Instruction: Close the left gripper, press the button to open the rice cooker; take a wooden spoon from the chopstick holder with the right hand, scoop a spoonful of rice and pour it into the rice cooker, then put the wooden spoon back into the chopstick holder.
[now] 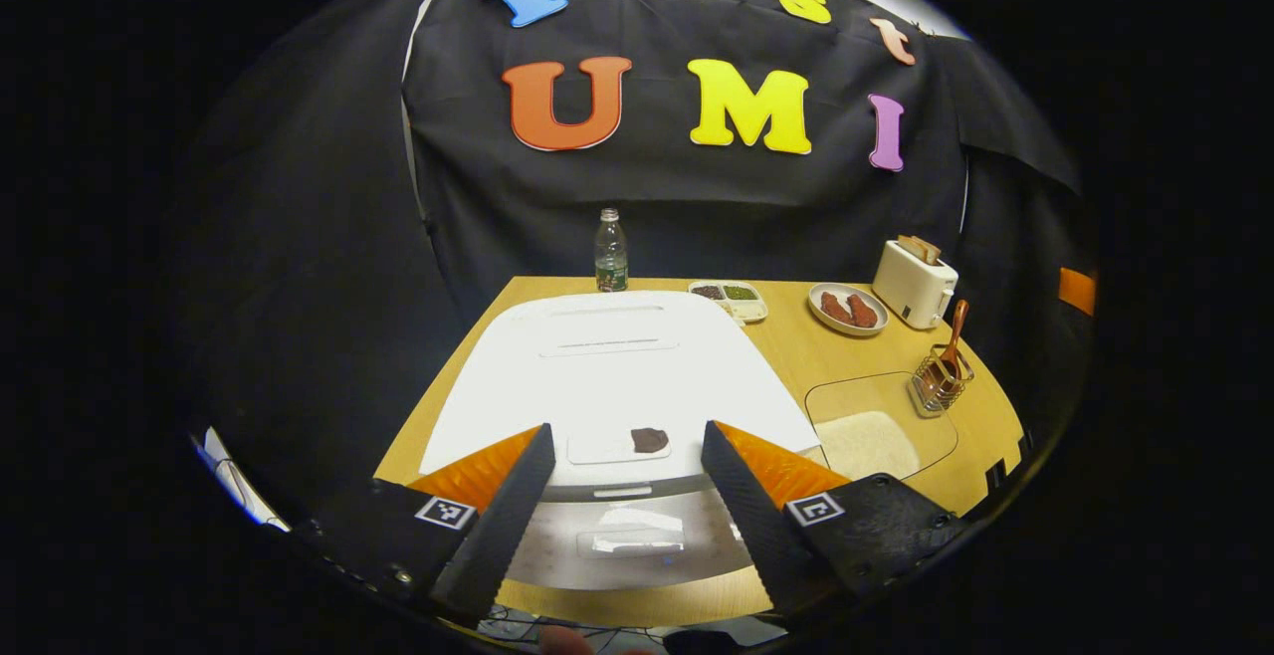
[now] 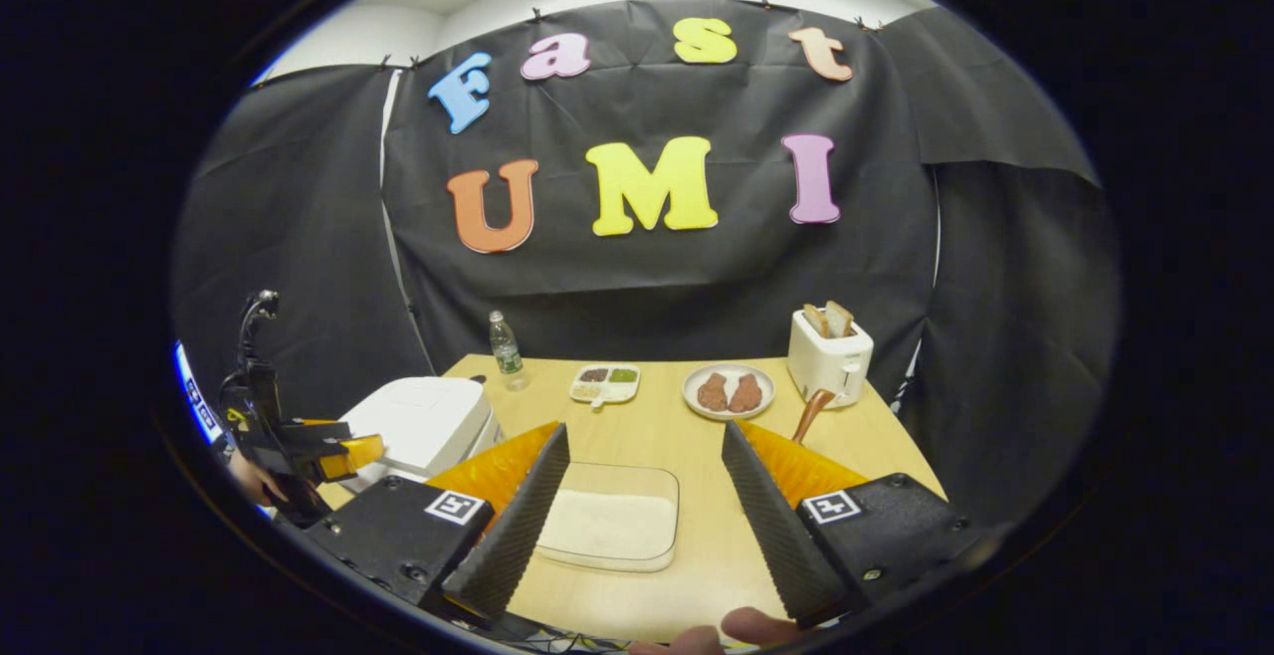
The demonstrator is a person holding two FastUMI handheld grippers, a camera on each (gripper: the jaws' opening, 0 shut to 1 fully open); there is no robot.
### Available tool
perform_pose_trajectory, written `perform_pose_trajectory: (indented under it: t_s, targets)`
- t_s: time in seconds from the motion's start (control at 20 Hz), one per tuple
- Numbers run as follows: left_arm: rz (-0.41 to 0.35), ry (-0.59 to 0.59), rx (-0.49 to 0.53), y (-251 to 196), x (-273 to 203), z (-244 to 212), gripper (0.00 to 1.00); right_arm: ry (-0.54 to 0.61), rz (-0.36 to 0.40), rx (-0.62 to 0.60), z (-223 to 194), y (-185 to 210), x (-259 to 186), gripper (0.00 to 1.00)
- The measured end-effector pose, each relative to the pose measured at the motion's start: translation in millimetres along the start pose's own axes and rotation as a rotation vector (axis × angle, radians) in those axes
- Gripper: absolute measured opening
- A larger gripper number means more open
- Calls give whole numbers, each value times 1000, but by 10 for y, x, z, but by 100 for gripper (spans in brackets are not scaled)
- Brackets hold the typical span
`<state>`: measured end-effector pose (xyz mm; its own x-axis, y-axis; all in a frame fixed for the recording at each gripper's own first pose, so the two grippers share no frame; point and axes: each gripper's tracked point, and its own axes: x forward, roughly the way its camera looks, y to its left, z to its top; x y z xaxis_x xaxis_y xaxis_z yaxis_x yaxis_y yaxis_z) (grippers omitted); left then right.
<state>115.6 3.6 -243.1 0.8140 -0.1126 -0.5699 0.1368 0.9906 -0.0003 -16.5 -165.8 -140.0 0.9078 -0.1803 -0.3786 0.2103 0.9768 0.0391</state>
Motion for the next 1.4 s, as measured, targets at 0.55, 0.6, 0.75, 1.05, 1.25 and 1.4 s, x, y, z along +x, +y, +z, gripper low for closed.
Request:
perform_pose_trajectory:
  t_s: [0.55, 0.6, 0.75, 1.05, 1.25, 1.4]
  targets:
    - [-16, -13, -9, -87, 50, -69, 98, 24, 39, 3, 38, 184, 141, 96]
    - [-14, -15, 5, -85, 57, -72, 98, 16, 36, 2, 80, 170, 133, 96]
    - [0, -27, 9, -48, 45, -46, 96, -8, 22, 9, 159, 124, 97, 96]
    - [1, -196, -37, 6, -254, 458, 95, -79, -36, 8, 367, 26, -39, 96]
    - [-38, -381, -15, -110, -748, 1077, 94, -184, -110, 1, 721, -6, -285, 100]
    - [-77, -503, -5, -205, -1188, 1386, 94, -259, -152, 24, 993, 38, -581, 96]
